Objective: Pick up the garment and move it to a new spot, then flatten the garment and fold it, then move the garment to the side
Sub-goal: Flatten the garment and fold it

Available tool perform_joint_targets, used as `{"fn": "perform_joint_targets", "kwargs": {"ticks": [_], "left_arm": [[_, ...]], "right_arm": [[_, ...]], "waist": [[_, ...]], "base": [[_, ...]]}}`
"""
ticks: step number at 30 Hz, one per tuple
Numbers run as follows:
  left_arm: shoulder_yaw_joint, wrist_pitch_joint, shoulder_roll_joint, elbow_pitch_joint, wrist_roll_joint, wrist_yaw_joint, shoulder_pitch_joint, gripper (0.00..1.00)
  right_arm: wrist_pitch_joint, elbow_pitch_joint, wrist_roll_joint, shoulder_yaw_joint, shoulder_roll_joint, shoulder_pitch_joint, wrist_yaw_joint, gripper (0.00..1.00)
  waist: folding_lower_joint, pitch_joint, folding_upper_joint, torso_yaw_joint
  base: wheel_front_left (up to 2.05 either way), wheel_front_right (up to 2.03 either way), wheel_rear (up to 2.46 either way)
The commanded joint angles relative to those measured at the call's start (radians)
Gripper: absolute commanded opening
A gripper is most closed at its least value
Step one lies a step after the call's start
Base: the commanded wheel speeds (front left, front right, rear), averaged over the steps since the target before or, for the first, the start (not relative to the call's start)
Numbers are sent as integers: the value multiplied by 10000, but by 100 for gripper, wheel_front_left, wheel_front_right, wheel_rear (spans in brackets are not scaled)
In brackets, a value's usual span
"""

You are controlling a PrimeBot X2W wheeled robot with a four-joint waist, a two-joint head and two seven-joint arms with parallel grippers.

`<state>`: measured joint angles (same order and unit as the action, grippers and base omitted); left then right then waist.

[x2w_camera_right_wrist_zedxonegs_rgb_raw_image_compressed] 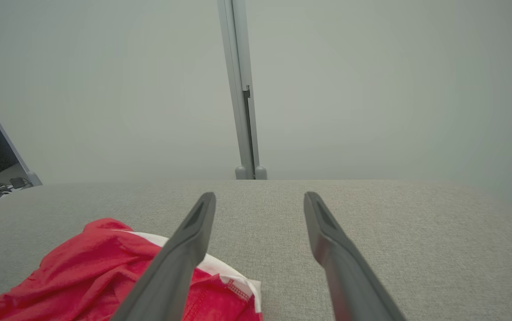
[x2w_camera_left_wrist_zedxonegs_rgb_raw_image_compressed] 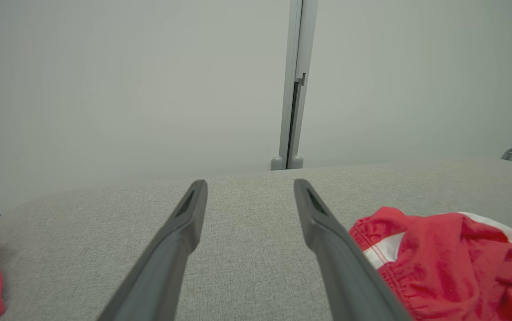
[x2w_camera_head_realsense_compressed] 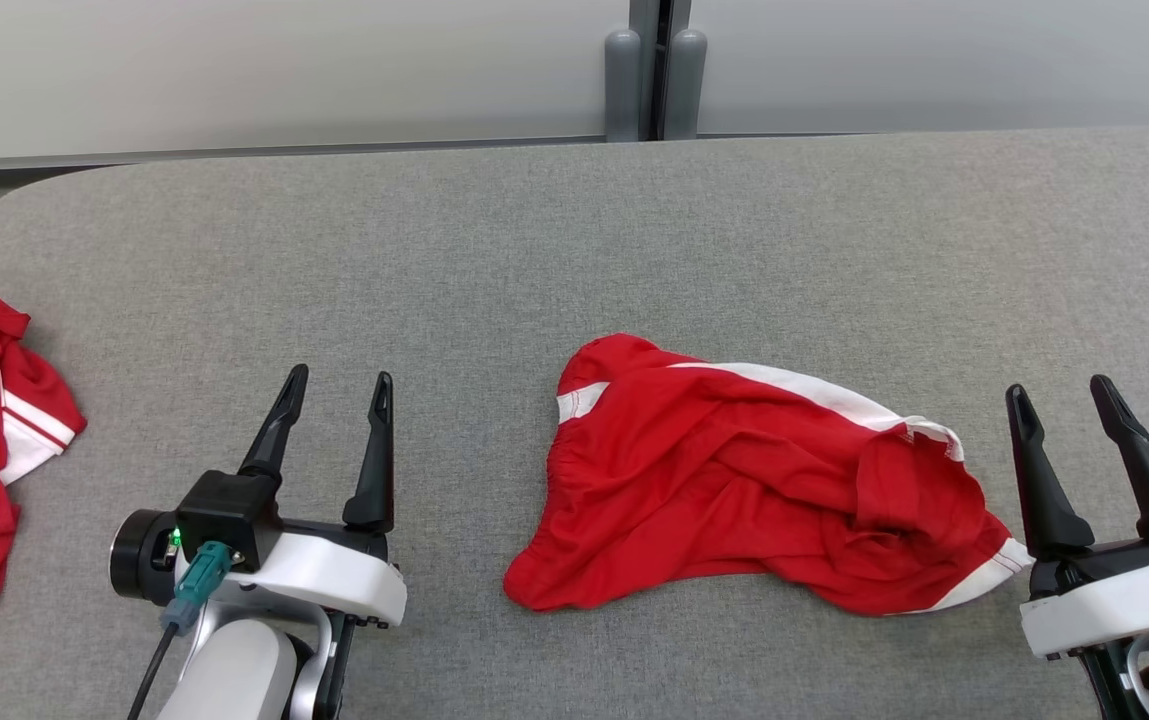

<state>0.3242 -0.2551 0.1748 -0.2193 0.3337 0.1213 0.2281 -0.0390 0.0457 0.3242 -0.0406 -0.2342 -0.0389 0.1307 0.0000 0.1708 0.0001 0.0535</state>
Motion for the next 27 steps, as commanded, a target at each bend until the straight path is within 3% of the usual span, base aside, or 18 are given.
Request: {"fn": "perform_joint_targets", "kwargs": {"ticks": [1,14,21,27], "left_arm": [[-1,37,54,15,-4,46,-81,100],[367,236,-157,83,79,-152,488,100],[1554,824,-755,-211,7,-932,1509,100],[2857,1722,-1067,-1313,-20,-1476,2038,100]], "right_arm": [[29,38,73,21,-4,100,1,100],[96,-35,241,-40,-71,7,1,100],[156,-14,283,-97,-84,-146,1,100],[130,-84,382,-270,-101,-307,1,100]], "waist": [[0,1,-1,8],[0,76,-1,58],[0,303,-1,-13],[0,519,-1,-244]], "base": [[0,0,0],[0,0,0],[0,0,0],[0,0,0]]}}
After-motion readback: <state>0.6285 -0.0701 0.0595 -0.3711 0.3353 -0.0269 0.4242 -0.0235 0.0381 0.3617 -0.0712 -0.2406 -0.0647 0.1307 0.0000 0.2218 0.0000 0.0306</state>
